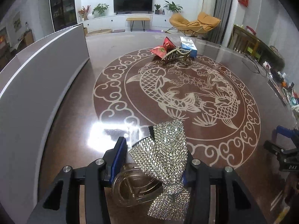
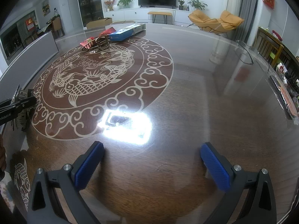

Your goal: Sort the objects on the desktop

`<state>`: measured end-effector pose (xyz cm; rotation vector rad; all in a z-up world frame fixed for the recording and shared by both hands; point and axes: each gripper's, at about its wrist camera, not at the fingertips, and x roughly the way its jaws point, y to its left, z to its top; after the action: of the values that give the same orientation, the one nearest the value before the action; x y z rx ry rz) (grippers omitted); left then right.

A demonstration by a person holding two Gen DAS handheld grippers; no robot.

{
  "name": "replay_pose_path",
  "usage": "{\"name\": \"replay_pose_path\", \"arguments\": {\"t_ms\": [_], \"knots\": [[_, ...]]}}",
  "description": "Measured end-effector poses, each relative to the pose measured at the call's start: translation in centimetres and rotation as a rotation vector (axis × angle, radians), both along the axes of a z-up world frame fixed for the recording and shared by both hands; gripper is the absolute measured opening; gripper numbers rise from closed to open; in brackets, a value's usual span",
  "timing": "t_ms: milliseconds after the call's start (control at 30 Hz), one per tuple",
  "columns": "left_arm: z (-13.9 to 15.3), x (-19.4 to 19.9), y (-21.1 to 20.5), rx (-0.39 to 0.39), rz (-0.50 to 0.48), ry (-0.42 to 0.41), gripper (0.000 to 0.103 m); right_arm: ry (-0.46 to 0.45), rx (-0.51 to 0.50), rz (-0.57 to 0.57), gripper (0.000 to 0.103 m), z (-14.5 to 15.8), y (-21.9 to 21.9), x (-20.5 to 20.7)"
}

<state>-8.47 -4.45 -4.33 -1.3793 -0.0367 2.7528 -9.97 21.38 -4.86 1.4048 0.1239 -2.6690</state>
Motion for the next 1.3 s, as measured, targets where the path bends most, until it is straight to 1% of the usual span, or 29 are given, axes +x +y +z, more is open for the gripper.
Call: {"name": "replay_pose_path", "arguments": {"t_ms": [700, 1300], "knots": [[-0.3, 1.3, -1.4, 0.019, -0.024, 0.04, 0.048, 0.0, 0.0, 0.0, 0.103, 0.0, 0.0, 0.0], [-0.3, 1.4, -1.5, 0.022, -0.023, 0.04, 0.048, 0.0, 0.001, -0.001, 0.103, 0.0, 0.0, 0.0]]}}
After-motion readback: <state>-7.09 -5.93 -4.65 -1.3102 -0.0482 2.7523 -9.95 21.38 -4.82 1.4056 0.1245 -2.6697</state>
